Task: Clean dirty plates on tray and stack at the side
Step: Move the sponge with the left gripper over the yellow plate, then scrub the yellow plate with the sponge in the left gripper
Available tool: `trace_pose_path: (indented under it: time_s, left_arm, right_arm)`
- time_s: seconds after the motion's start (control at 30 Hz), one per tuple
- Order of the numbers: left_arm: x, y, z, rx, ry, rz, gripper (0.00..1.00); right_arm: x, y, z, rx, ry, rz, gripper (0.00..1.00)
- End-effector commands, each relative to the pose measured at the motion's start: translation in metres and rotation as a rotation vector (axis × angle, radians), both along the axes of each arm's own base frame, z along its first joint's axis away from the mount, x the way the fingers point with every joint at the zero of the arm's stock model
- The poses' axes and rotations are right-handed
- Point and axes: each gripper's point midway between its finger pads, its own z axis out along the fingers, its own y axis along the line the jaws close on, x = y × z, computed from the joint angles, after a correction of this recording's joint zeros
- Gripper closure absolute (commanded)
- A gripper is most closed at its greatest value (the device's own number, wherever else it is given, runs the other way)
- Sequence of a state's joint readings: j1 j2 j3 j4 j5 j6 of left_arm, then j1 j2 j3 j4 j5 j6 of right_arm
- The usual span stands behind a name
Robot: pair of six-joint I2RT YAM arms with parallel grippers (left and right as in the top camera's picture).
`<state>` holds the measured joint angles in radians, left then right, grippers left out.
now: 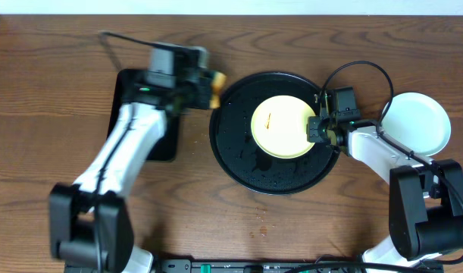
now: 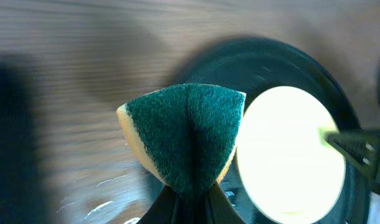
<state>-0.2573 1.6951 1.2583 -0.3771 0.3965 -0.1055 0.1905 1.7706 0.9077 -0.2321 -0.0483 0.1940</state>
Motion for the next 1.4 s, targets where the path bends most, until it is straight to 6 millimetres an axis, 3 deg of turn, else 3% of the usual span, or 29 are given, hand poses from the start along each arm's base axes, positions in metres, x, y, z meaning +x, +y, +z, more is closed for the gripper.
trace_pose_path:
  time_s: [0.0,0.2,0.43,1.0,1.37]
  left_arm:
    - [-0.005,-0.044,-0.014,-0.047,0.026,-0.075,0.93]
    - [-0.014,-0.096,-0.048,-0.029,0.030,-0.168,0.93]
    - [-0.016,-0.113,-0.082,0.108,-0.001,-0.157,0.93]
    - [-0.007,-0.123,-0.126,0.159,-0.012,-0.145,0.93]
    - [-0.025,-0.128,-0.166,0.119,0.119,-0.162,0.92]
  right_arm:
    - [-0.016,0.006,-0.016,0.001,0.056,0.031,0.99]
    - [-0.015,0.008,-0.016,0.001,0.052,0.036,0.99]
    - [-0.015,0.008,-0.015,0.002,0.051,0.036,0.99]
    - [-0.015,0.010,-0.015,0.002,0.050,0.041,0.99]
    - [-0.016,0.015,-0.015,0.002,0.046,0.053,0.99]
